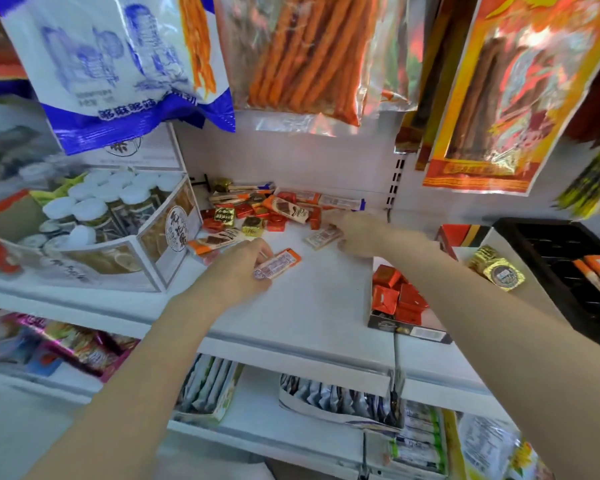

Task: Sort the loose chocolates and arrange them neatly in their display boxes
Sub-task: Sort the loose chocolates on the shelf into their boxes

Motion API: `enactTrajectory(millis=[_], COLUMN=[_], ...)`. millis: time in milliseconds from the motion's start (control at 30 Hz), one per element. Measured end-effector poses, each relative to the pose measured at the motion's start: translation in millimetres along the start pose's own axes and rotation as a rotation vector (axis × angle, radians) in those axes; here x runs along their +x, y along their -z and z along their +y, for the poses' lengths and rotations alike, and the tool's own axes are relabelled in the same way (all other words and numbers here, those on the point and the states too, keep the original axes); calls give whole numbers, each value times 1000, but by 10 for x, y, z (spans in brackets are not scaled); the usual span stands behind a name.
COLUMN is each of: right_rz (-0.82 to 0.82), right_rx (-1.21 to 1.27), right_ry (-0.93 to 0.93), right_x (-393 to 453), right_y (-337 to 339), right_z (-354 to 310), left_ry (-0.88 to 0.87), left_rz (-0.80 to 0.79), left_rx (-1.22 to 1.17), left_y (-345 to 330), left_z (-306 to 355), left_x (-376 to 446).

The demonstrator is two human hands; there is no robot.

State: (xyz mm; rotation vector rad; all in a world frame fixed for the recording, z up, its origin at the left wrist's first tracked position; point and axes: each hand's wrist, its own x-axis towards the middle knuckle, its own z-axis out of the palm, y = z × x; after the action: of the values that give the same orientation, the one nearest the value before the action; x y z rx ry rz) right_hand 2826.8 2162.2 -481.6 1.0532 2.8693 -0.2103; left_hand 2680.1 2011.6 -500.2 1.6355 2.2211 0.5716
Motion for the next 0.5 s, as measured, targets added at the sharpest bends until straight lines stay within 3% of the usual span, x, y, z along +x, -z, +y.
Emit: enactTrajectory(millis=[167, 367, 500], right_rz=[33, 240, 56], right_rx=[-84, 275, 509], right_ry=[55, 141, 281], right_x=[89, -168, -384], right_y=[-86, 83, 106], right_z=[-179, -171, -138], left_ry=[87, 80, -58], left_rz=[-15, 122, 150], left_rx=[-71, -174, -341], left_y=[70, 72, 99], left_z=[-57, -106, 0], left_x=[-162, -194, -171])
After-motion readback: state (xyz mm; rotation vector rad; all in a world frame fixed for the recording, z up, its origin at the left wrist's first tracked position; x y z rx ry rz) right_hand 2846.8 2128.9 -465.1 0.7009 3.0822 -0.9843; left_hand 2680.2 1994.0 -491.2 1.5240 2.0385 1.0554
